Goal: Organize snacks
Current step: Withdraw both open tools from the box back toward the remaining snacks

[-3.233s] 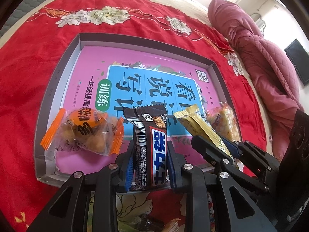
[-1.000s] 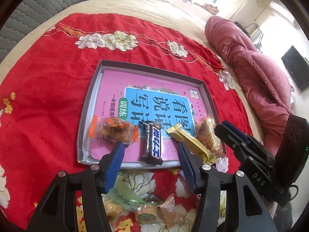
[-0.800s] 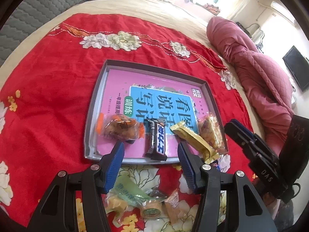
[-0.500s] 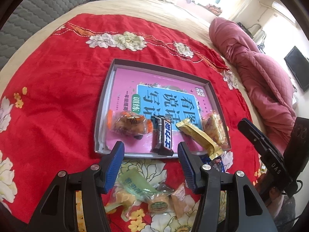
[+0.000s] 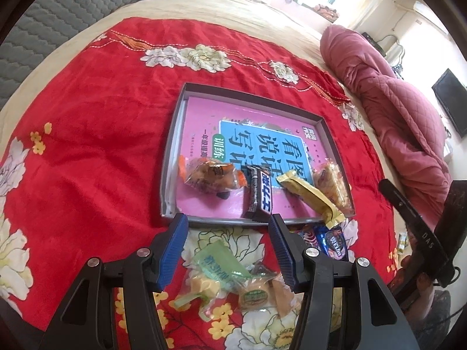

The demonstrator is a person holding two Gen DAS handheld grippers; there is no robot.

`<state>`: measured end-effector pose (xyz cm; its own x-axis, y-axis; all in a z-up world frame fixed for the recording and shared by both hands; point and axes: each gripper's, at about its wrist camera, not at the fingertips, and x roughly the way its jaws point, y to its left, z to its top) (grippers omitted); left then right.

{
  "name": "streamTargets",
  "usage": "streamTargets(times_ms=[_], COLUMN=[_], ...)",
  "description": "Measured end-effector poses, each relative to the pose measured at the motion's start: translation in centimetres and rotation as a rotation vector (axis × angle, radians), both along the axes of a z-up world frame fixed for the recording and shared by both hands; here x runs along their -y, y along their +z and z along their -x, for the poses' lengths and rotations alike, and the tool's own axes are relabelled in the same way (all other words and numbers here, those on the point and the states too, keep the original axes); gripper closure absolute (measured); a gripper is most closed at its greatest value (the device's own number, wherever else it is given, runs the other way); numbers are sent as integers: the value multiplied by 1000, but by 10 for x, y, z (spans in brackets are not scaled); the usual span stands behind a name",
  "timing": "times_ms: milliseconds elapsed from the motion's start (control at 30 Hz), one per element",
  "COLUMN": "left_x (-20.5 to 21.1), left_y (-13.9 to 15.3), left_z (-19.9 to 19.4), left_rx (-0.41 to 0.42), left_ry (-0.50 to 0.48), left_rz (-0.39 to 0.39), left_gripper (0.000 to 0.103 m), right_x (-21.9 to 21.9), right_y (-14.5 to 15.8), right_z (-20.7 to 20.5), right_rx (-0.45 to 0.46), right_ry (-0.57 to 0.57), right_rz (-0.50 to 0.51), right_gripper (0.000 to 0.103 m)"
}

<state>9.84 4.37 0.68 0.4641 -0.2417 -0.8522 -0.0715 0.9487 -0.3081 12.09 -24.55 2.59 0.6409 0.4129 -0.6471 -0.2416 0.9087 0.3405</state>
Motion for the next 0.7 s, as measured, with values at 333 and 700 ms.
streamTargets(times_ms=[333,700], left_x=[-19,-25], left_y=[-1,-6], left_z=[10,18], left_rx=[-4,-17], left_ry=[30,32], left_rz=[7,-10], left_gripper=[44,44], right_x=[21,12], right_y=[0,-7], right_z=[12,21], right_rx=[-16,-45], right_ry=[-64,-39], right_rz=[0,29], right_gripper=[52,52])
